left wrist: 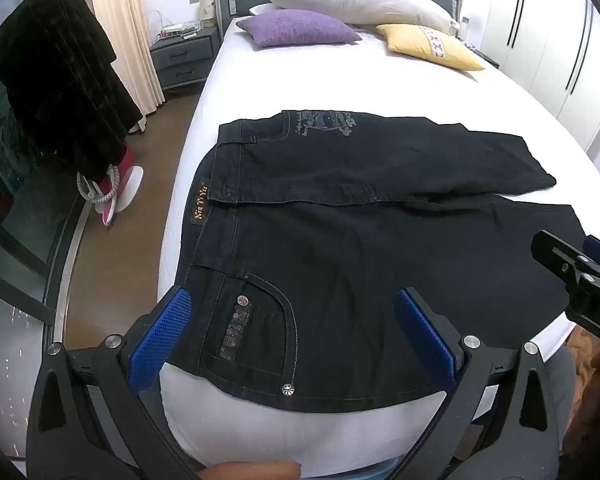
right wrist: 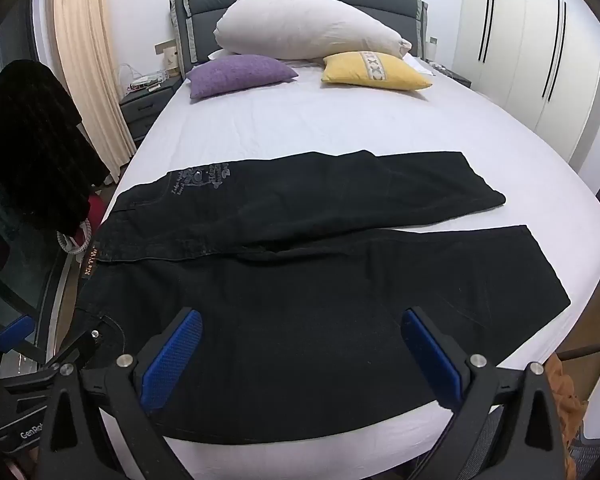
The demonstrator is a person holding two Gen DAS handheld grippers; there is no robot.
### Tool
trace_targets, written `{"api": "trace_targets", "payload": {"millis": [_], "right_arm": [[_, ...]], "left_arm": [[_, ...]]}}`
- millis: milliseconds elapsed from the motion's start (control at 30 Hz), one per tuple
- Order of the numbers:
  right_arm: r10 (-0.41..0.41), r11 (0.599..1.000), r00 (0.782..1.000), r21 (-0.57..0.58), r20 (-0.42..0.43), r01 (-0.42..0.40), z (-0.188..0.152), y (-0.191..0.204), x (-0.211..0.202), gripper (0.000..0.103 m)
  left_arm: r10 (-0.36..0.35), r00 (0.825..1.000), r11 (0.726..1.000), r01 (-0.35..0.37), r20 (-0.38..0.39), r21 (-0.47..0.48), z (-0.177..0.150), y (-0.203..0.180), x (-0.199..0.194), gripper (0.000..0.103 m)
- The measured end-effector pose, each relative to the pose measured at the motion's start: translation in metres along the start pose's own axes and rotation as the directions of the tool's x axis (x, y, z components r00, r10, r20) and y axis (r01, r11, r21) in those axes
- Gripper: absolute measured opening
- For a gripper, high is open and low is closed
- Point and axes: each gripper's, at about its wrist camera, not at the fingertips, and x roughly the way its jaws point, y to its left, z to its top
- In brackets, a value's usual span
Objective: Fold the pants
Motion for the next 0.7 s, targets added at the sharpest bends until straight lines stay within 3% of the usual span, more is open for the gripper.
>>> {"api": "trace_targets", "payload": {"millis": [700], "right_arm": [[-0.005,1.0,1.0,-0.002,-0.01,0.005,-0.0028,0.0005,0.0045,0.102]], "left_arm": [[-0.002,1.0,1.0,0.002,0.003,-0.003,-0.0003,-0.0008,0.0005,0.103]]}}
